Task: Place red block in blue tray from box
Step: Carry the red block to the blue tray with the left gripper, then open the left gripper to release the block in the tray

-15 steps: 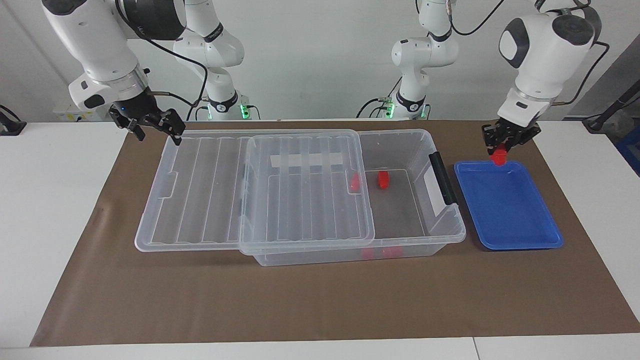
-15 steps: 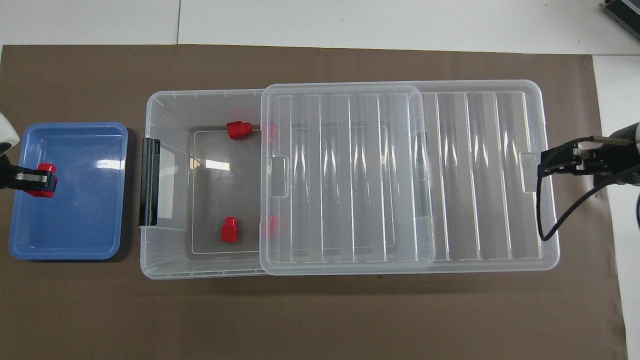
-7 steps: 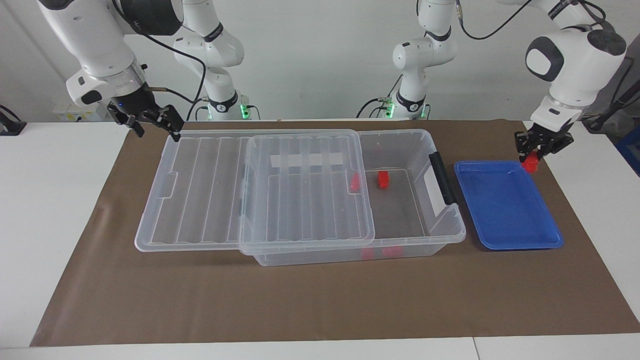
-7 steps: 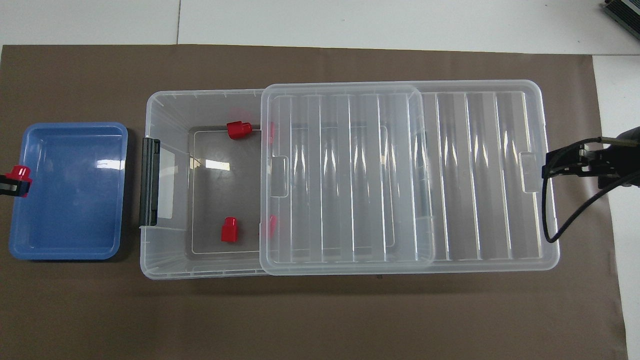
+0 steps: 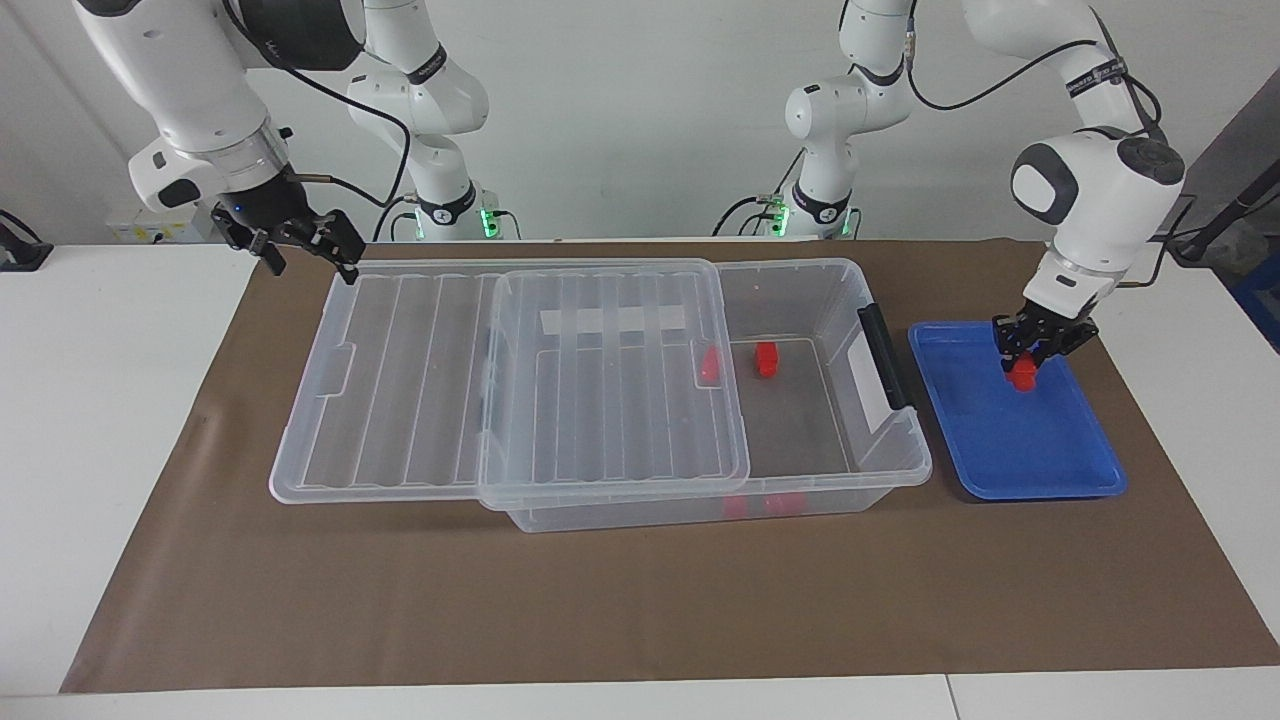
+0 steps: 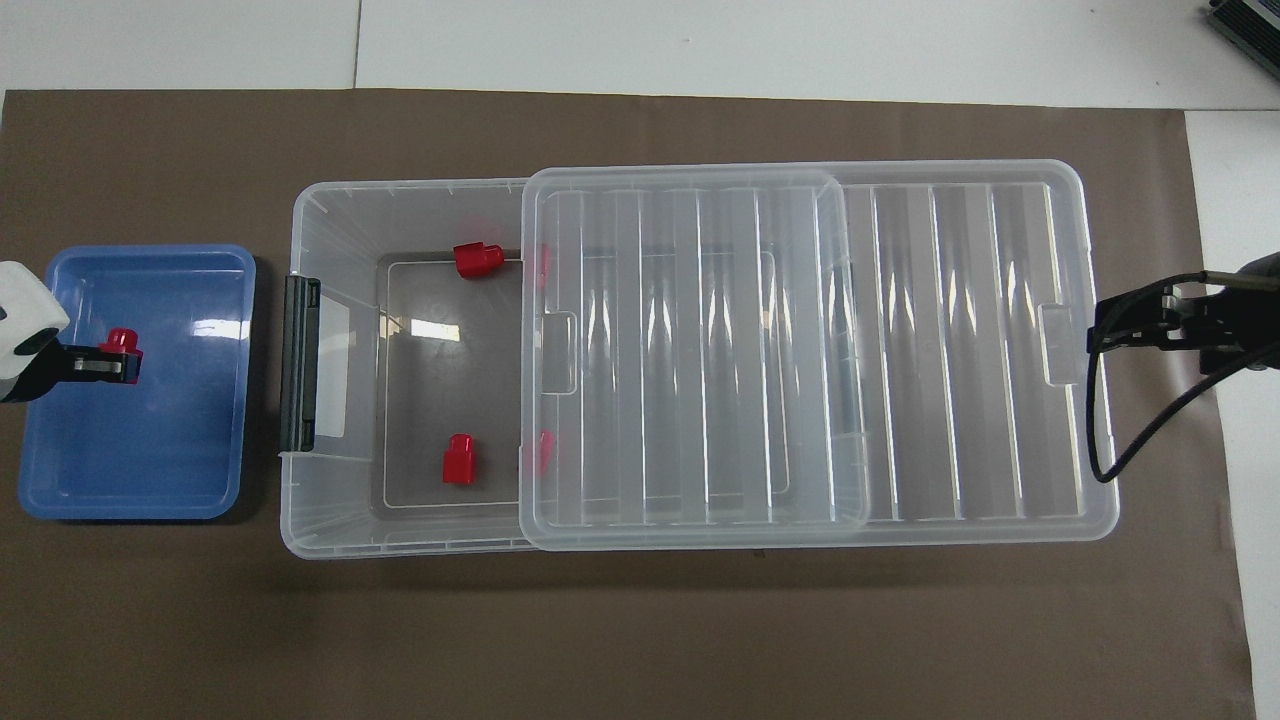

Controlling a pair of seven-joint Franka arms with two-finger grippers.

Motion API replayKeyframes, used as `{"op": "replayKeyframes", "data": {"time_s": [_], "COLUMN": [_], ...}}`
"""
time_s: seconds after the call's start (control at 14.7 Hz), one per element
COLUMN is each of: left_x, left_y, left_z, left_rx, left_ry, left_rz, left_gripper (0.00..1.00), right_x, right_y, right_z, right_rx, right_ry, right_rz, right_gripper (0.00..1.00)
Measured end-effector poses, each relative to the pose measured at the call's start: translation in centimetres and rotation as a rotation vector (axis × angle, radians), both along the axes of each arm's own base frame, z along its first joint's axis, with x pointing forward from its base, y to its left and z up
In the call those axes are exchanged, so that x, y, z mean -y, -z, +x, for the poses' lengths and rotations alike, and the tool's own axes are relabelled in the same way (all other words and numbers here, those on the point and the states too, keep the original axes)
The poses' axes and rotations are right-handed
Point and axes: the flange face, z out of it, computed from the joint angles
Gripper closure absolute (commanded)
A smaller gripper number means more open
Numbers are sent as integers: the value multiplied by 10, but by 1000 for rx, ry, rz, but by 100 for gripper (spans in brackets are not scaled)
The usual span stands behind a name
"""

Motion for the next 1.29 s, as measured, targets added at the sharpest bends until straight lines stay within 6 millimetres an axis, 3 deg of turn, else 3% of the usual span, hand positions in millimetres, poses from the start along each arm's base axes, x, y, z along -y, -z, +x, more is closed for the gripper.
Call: {"op": "replayKeyframes", "data": {"time_s": [0.41,0.82,1.16,1.22,1.29], "left_x": [0,-1,1,1,1], "left_y": [39,93,99,99,99], "left_z": [-8,-2,-1,-1,-1], "left_rx": [-12,-12,-10,-10,-10], "left_ry": [-13,-50,-69,-69,-69], "left_rz": [-12,-23,-27,-27,-27], "left_gripper": [100,100,100,78,19], "right_x": [-1,-2,-3,-3,-3], "right_y": [-7,-9,-9,-9,-9], "right_z": [0,0,0,0,0], "right_rx": [16,20,20,20,20], "right_ry": [-1,-8,-12,-11,-10], "right_rz": [0,-18,-24,-24,-24], "right_gripper": [0,0,0,0,0]}}
